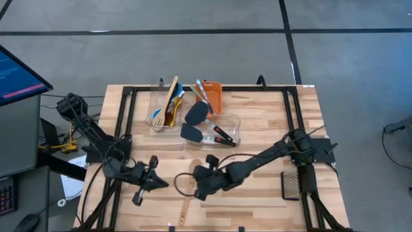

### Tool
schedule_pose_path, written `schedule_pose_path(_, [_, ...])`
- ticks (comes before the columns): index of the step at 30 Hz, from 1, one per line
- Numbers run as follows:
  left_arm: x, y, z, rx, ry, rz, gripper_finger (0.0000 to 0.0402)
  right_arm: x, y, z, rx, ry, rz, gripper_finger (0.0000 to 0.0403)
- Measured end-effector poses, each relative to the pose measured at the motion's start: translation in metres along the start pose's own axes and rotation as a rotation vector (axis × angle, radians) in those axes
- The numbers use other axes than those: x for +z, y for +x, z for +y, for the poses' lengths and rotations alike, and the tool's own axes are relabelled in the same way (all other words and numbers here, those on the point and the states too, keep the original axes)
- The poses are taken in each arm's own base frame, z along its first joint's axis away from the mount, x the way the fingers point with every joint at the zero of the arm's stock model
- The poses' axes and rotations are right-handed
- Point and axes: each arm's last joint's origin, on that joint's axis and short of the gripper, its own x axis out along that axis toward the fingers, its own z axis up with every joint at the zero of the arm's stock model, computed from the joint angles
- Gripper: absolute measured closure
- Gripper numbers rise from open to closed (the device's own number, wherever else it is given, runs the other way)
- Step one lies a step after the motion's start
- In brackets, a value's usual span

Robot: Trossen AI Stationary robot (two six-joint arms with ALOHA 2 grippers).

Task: Pick & Place Kitchen Items
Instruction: Put the light brown wooden slotted spatula into the top transparent bin

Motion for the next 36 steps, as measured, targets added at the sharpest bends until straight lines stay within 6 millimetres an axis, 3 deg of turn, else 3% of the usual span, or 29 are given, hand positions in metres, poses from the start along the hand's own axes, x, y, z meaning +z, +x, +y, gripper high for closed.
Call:
schedule_pose_path(7, [-0.005, -0.013, -0.018, -0.085, 0.001, 0.029, 0.0401, 0.014, 0.032, 0.003, -0.067, 0.003, 0.052, 0.0403])
schedule_pose_path(13, [-0.006, -0.022, -0.027, -0.125, -0.004, 0.038, 0.0401, 0.007, 0.059, -0.015, -0.172, 0.052, 0.115, 0.0403])
schedule_pose_path(19, [-0.008, -0.024, -0.029, -0.136, 0.007, 0.049, 0.0401, 0.006, 0.061, -0.025, -0.247, 0.086, 0.133, 0.0403])
schedule_pose_path(24, [-0.008, -0.024, -0.029, -0.134, 0.011, 0.052, 0.0401, 0.007, 0.063, -0.029, -0.212, 0.093, 0.183, 0.0403])
schedule_pose_path(36, [-0.008, -0.024, -0.029, -0.134, 0.011, 0.053, 0.0401, -0.015, 0.058, -0.037, -0.317, 0.181, 0.312, 0.0403])
